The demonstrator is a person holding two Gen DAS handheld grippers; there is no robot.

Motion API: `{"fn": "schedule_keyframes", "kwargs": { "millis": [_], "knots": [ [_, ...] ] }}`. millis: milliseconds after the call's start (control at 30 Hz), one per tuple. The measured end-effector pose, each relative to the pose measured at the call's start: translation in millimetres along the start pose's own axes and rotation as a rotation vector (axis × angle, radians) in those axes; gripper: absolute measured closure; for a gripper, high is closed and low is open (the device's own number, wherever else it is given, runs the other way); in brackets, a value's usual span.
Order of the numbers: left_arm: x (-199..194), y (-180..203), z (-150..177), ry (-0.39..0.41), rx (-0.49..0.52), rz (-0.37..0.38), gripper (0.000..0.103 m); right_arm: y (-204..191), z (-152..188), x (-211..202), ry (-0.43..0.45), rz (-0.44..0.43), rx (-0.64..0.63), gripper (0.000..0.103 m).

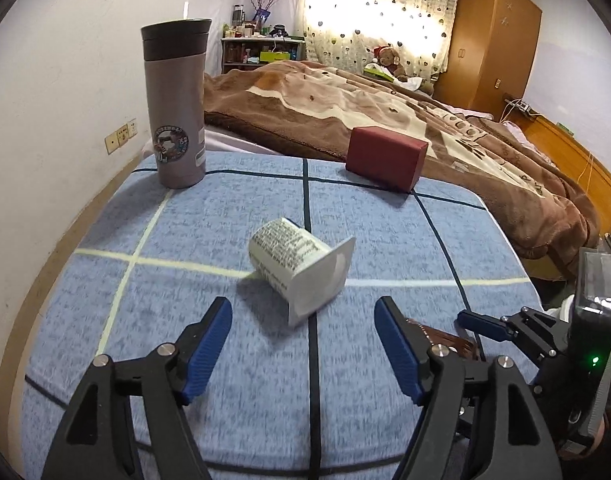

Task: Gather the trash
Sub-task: 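Grasp the brown snack wrapper with the right tool while the left tool grasps the white yogurt cup, then lift the snack wrapper and yogurt cup and carry both over the bin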

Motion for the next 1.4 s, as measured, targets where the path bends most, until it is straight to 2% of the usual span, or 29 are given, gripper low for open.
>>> {"fn": "schedule_keyframes", "kwargs": {
  "millis": [200, 267, 333, 400, 533, 933, 1033, 1400],
  "knots": [
    [18.6, 4.3, -8.4, -0.019, -0.017, -0.006, 0.025, 14.2, -1.1, 4.9, -0.003, -0.014, 0.108, 0.05],
    [25.1, 7.3, -10.8, -0.02, -0.014, -0.015, 0.024, 17.2, -1.2, 5.2, 0.001, 0.004, 0.129, 0.06],
    [32.0, 11.4, -11.9, -0.024, 0.005, -0.035, 0.024, 19.7, -2.2, 6.6, 0.002, 0.016, 0.147, 0.074],
    [37.6, 13.6, -12.3, -0.033, 0.004, -0.053, 0.024, 22.5, -2.6, 7.2, 0.005, 0.014, 0.168, 0.081],
    [41.9, 13.6, -15.5, -0.011, -0.015, -0.118, 0.024, 23.7, -4.6, 9.0, 0.009, -0.007, 0.187, 0.081],
    [66.1, 4.4, -19.5, -0.027, -0.071, -0.174, 0.025, 24.9, -4.6, 9.2, 0.013, -0.036, 0.199, 0.081],
    [70.0, 0.7, -16.3, -0.045, -0.096, -0.151, 0.031, 25.6, -4.8, 9.6, 0.014, -0.04, 0.202, 0.081],
    [59.8, -0.5, -13.0, -0.019, -0.098, -0.131, 0.032, 27.0, -4.4, 8.9, 0.021, -0.051, 0.216, 0.082]
  ]
}}
Point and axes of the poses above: each gripper's, at about its wrist camera, not at the fingertips, and x roughly the way its jaws point, y to its right, z to its underside, the point moved 8 cm from there along x, roughly the way its jaws point, and after that the axes turned 4 degrees about -y, right-handed, at the moved point
